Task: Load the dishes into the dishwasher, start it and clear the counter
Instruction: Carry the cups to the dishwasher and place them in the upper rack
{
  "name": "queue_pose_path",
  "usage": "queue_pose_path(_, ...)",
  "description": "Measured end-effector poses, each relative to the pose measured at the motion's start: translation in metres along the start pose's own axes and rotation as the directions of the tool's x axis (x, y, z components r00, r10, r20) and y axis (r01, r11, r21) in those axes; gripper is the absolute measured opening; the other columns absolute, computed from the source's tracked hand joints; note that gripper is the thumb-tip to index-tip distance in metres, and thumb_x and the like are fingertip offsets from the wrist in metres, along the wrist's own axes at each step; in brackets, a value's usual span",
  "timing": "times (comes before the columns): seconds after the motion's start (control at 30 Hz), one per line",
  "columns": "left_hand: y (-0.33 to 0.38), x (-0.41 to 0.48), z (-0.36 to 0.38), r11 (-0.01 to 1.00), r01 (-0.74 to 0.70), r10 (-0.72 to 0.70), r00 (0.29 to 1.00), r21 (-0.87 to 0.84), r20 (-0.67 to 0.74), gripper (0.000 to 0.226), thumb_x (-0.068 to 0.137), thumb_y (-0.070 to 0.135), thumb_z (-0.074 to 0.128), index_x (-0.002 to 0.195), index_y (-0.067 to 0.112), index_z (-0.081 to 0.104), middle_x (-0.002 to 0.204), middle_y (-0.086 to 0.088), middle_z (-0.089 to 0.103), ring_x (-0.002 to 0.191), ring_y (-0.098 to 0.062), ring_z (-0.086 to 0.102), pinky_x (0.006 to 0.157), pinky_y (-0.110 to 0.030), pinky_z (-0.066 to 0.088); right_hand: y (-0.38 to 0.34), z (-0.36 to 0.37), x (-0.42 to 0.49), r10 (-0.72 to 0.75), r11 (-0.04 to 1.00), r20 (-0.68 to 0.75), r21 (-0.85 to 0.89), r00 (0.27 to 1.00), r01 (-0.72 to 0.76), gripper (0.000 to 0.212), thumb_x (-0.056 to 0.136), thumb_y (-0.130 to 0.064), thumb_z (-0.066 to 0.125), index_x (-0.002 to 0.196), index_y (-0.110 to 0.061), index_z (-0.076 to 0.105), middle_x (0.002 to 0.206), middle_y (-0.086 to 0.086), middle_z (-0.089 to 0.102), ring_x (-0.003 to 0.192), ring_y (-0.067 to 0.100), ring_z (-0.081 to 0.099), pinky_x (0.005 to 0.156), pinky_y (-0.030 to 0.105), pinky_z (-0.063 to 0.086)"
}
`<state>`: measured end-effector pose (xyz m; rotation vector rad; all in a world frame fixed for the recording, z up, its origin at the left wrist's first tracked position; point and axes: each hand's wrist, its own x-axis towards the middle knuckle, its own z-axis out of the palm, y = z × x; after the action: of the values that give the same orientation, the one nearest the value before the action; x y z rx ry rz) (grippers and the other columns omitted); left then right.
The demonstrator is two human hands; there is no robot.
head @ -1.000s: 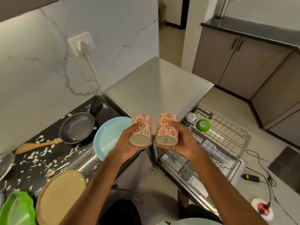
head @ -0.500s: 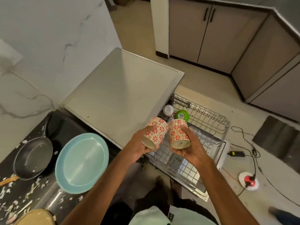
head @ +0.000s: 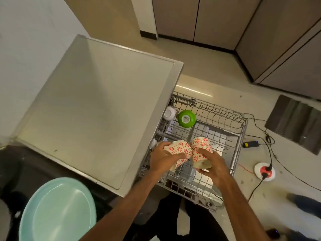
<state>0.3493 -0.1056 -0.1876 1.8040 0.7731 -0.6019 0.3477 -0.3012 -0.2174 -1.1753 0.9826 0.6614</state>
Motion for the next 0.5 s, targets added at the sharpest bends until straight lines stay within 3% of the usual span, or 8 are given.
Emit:
queue_pose_path(0.07, -0.011, 0.017, 0.011, 0.998, -0.007, 0.010, 0.999, 0.060, -0.035, 0.075, 0.056, 0.040, 0.095, 0.120, 0.032, 0.055, 0.107, 0.011, 0.060, 0.088, 0.000, 0.059, 0.068, -0.029, 0.062, 0.008, 0.000, 0.021, -0.006, 1.000, -0.050, -0.014, 0.999, 0.006, 0.053, 0.080, -0.028, 0.082, 0.127, -0.022, 0.059, 0.118, 0.011, 0.069, 0.105, 0.032, 0.068, 0.076, 0.043, 0.059)
queue_pose_path(0.17, -0.027, 0.043, 0.026, 0.991, 0.004, 0.007, 0.997, 0.133, -0.080, 0.077, 0.050, 0.045, 0.093, 0.114, 0.038, 0.050, 0.103, 0.012, 0.065, 0.086, -0.006, 0.066, 0.063, -0.033, 0.062, 0.024, -0.001, 0.052, -0.021, 1.000, -0.105, -0.014, 0.994, 0.020, 0.057, 0.080, -0.028, 0.082, 0.130, -0.022, 0.055, 0.118, 0.010, 0.068, 0.102, 0.031, 0.068, 0.069, 0.039, 0.057)
queue_pose_path(0.33, -0.048, 0.086, 0.049, 0.988, -0.013, 0.026, 0.996, 0.152, -0.084, 0.076, 0.060, 0.027, 0.092, 0.121, 0.041, 0.049, 0.119, 0.002, 0.058, 0.095, -0.011, 0.061, 0.043, -0.008, 0.044, 0.041, -0.002, 0.100, -0.036, 0.999, -0.154, -0.017, 0.987, 0.034, 0.060, 0.076, -0.026, 0.086, 0.127, -0.013, 0.056, 0.115, 0.014, 0.070, 0.093, 0.028, 0.073, 0.061, 0.033, 0.057)
queue_pose_path(0.4, -0.054, 0.103, 0.054, 0.987, -0.036, 0.055, 0.992, 0.160, -0.118, 0.077, 0.061, 0.028, 0.091, 0.121, 0.044, 0.047, 0.123, 0.001, 0.054, 0.104, -0.015, 0.059, 0.049, -0.013, 0.049, 0.044, -0.001, 0.119, -0.052, 0.998, -0.173, -0.036, 0.983, 0.047, 0.073, 0.073, -0.027, 0.089, 0.133, -0.015, 0.048, 0.119, 0.013, 0.066, 0.094, 0.027, 0.072, 0.060, 0.034, 0.058)
queue_pose_path(0.5, -0.058, 0.128, 0.061, 0.964, -0.079, 0.135, 0.968, 0.255, -0.210, 0.081, 0.059, 0.033, 0.091, 0.124, 0.040, 0.043, 0.126, 0.003, 0.053, 0.113, -0.017, 0.055, 0.081, -0.037, 0.058, 0.047, 0.004, 0.141, -0.103, 0.990, -0.195, -0.117, 0.975, 0.081, 0.087, 0.064, -0.040, 0.093, 0.134, -0.023, 0.044, 0.127, 0.009, 0.058, 0.100, 0.028, 0.070, 0.061, 0.035, 0.061)
